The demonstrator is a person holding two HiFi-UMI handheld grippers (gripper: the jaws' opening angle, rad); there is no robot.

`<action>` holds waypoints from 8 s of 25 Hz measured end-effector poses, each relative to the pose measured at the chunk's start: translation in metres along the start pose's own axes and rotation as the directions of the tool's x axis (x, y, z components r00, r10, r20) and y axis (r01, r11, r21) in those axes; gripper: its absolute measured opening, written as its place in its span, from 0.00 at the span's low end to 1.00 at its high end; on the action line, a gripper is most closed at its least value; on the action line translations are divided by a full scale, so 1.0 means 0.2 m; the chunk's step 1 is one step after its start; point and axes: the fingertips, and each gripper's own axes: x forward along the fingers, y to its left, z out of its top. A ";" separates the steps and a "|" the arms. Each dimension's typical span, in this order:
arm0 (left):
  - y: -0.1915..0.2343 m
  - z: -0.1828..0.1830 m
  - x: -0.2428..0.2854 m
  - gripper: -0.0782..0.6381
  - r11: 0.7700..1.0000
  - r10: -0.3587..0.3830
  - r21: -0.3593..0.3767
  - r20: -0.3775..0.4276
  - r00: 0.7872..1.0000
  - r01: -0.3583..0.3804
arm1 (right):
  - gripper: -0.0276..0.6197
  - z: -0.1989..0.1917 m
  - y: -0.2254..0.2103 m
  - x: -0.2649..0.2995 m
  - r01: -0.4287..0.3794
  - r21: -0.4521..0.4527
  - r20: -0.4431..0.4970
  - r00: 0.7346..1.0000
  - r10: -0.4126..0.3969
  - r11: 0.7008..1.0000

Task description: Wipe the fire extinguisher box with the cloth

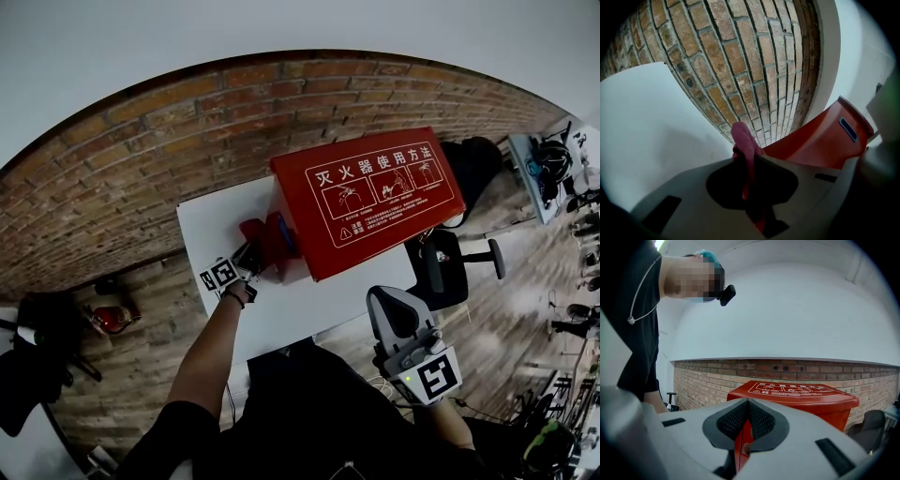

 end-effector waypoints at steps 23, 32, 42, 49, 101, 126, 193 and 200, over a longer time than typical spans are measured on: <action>0.25 -0.07 0.03 0.23 0.989 0.147 0.026 -0.028 0.989 -0.147 | 0.07 -0.04 -0.05 0.02 0.004 -0.019 -0.034 0.999 -0.005 1.000; 0.34 -0.11 0.04 0.23 0.974 0.222 0.062 -0.062 0.973 -0.218 | 0.07 -0.05 -0.04 0.04 -0.005 -0.037 -0.052 0.999 0.003 0.999; 0.46 -0.16 0.04 0.23 0.946 0.321 0.072 -0.093 0.942 -0.315 | 0.07 -0.05 -0.04 0.08 -0.018 -0.058 -0.061 0.998 0.014 0.998; 0.51 -0.20 0.05 0.23 0.927 0.370 0.107 -0.112 0.922 -0.359 | 0.07 -0.06 -0.05 0.08 -0.013 -0.055 -0.069 0.998 0.009 0.998; 0.44 -0.47 -0.12 0.23 0.924 0.382 0.071 -0.141 0.913 -0.376 | 0.07 -0.09 0.10 -0.07 -0.030 -0.045 -0.069 0.997 0.027 0.999; 0.36 -0.55 -0.18 0.23 0.954 0.288 -0.033 -0.183 0.940 -0.298 | 0.07 -0.11 0.16 -0.20 -0.026 -0.046 -0.067 0.997 0.023 0.999; -0.35 -0.28 -0.26 0.23 0.972 -0.019 -0.234 0.030 0.999 0.025 | 0.07 -0.07 0.28 -0.17 -0.083 -0.027 -0.019 0.996 0.082 0.996; -0.45 -0.25 -0.26 0.23 0.949 -0.061 -0.305 0.071 0.996 0.080 | 0.07 -0.09 0.28 -0.17 -0.081 -0.019 -0.027 0.996 0.081 0.997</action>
